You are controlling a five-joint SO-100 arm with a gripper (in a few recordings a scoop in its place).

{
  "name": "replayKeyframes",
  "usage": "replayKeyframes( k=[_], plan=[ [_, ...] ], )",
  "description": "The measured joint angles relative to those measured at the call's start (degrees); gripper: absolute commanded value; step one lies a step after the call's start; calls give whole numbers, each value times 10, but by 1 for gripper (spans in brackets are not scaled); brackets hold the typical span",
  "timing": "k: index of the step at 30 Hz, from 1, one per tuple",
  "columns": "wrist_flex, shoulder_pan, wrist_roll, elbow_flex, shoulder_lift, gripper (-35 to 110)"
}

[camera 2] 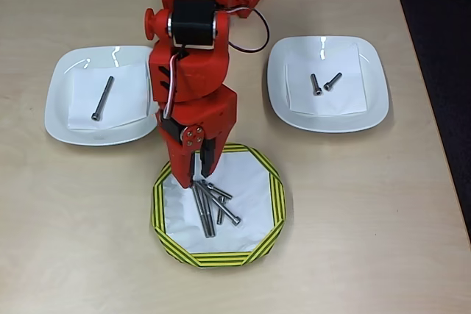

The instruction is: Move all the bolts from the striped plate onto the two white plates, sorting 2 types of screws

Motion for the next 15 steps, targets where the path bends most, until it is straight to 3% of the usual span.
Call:
replayKeyframes(
  k=[15],
  plan=[
    [-75, -15, 26, -10, -74, 10]
  ],
)
